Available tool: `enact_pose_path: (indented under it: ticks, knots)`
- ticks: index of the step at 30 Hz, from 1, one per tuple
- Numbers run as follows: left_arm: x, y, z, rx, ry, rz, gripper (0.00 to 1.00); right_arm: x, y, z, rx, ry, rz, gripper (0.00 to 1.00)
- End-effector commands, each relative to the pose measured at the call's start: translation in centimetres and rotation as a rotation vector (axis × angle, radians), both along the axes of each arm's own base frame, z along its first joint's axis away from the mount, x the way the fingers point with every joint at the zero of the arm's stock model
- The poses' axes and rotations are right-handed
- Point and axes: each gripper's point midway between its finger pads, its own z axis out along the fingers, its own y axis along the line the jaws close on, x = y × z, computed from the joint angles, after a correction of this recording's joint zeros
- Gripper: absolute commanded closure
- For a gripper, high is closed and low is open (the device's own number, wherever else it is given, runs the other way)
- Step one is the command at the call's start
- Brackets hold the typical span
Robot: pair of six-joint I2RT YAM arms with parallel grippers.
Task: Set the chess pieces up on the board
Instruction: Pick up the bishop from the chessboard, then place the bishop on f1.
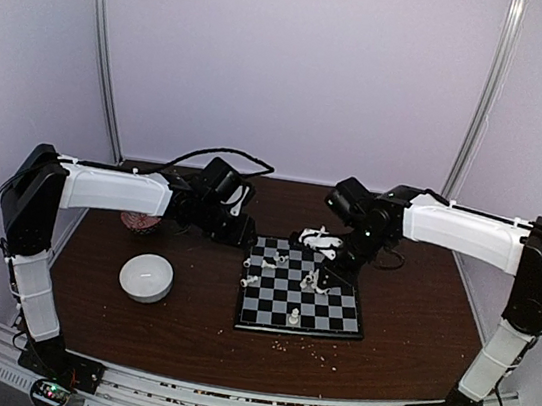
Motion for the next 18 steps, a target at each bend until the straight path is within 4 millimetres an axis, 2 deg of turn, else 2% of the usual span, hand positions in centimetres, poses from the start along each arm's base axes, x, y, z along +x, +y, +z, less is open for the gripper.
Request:
enact_pose_path:
  ticks: [1, 5, 9, 18]
  knots:
    - [0.6, 0.4, 2.0, 0.007, -0.058, -0.008, 0.55, -2.6, -0.6, -1.4, -0.012, 0.0, 0.065, 1.0]
    - [0.7, 0.7, 2.3, 0.016, -0.071, -0.004, 0.55, -3.9, -1.4, -3.1, -0.068, 0.005, 0.108, 1.0]
    - [0.7, 0.8, 2.0, 0.017, -0.065, 0.005, 0.55, -4.7, -1.1, -4.2, -0.065, 0.015, 0.122, 1.0]
    - [0.3, 1.0, 1.4, 0.018, -0.048, 0.007, 0.55, -4.0, -0.5, -5.1, -0.108, -0.013, 0.123, 1.0]
